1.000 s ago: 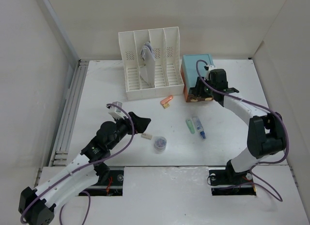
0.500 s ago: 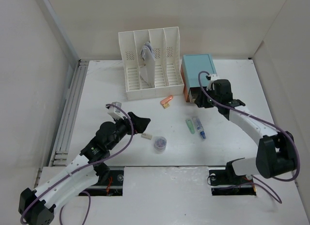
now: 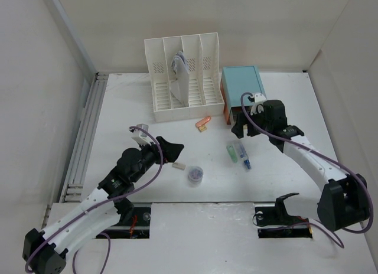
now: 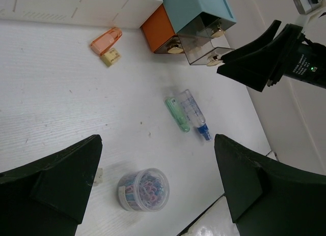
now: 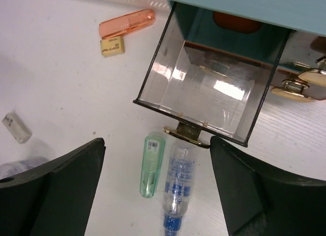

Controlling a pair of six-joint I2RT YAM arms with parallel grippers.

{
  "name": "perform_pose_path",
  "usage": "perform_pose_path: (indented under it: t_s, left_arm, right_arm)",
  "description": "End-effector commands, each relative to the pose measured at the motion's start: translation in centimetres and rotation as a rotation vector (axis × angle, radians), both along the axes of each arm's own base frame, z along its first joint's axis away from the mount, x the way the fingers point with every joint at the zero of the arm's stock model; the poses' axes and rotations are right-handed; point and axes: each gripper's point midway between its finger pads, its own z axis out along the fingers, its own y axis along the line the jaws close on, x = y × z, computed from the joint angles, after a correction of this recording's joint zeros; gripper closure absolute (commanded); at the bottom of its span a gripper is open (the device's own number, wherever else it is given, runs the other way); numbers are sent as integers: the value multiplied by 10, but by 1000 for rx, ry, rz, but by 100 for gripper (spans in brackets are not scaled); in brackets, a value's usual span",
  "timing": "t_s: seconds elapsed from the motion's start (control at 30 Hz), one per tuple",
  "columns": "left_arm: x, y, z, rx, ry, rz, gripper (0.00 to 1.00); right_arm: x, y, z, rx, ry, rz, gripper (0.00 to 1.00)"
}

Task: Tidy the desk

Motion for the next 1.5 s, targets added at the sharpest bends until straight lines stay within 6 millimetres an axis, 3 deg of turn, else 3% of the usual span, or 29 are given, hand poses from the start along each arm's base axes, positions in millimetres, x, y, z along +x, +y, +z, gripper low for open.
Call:
perform_pose_path:
  t_s: [0.0, 0.07, 0.1, 0.17, 0.2, 0.3, 0.33, 0.43, 0.57, 0.6, 0.67, 0.7, 0.77, 0.87, 1.2, 1.3, 1.47]
  left_arm:
    - [0, -1, 13, -41, -41, -3, 10]
    - [0, -1, 13, -41, -41, -3, 10]
    - [0, -1, 13, -41, -41, -3, 10]
    - [0, -1, 13, -34, -47, -4, 10]
    - [0, -1, 13, -34, -47, -4, 10]
    - [2, 0, 17, -39, -55, 5, 10]
    - [1, 0, 15, -26, -53, 4, 10]
    - [2, 0, 20, -32, -61, 4, 10]
    - [3, 2, 17, -24, -54, 16, 10]
    - [3, 2, 23, -31, -62, 16, 10]
    - [3, 4, 22, -28, -61, 26, 10]
    - [2, 8, 26, -27, -63, 40, 10]
    - [0, 16, 27, -21, -73, 60, 10]
    - [-3, 21, 29, -23, -79, 73, 10]
    - [-10, 29, 23, -24, -67, 83, 10]
    - [-11, 31, 22, -42, -61, 95, 10]
    - [-11, 42, 21, -48, -40, 148, 11]
  right_arm:
    - [-4, 11, 32, -2, -75, 112, 11]
    - [-19, 16, 31, -7, -54, 199, 11]
    - [-21, 17, 34, -32, -77, 251, 14]
    - [-43, 30, 34, -20, -55, 404, 20]
    - [-45, 33, 42, -42, -103, 480, 27]
    - [-73, 56, 46, -53, -90, 683, 32]
    - [-74, 61, 58, -74, -135, 725, 35]
    - [-97, 88, 63, -121, -185, 904, 35]
    - [-106, 125, 50, -295, -282, 1064, 14]
    - [-103, 133, 32, -319, -242, 1098, 14]
    - [-110, 148, 16, -323, -229, 1204, 12]
    - [-111, 152, -8, -339, -171, 1237, 11]
    - [-111, 160, -35, -369, -151, 1279, 7]
    - [-116, 167, -51, -391, -167, 1322, 5]
    - [-150, 185, -65, -356, -186, 1454, 4]
    - [-158, 188, -87, -381, -127, 1480, 4]
    - [-164, 203, -97, -404, -80, 1497, 8]
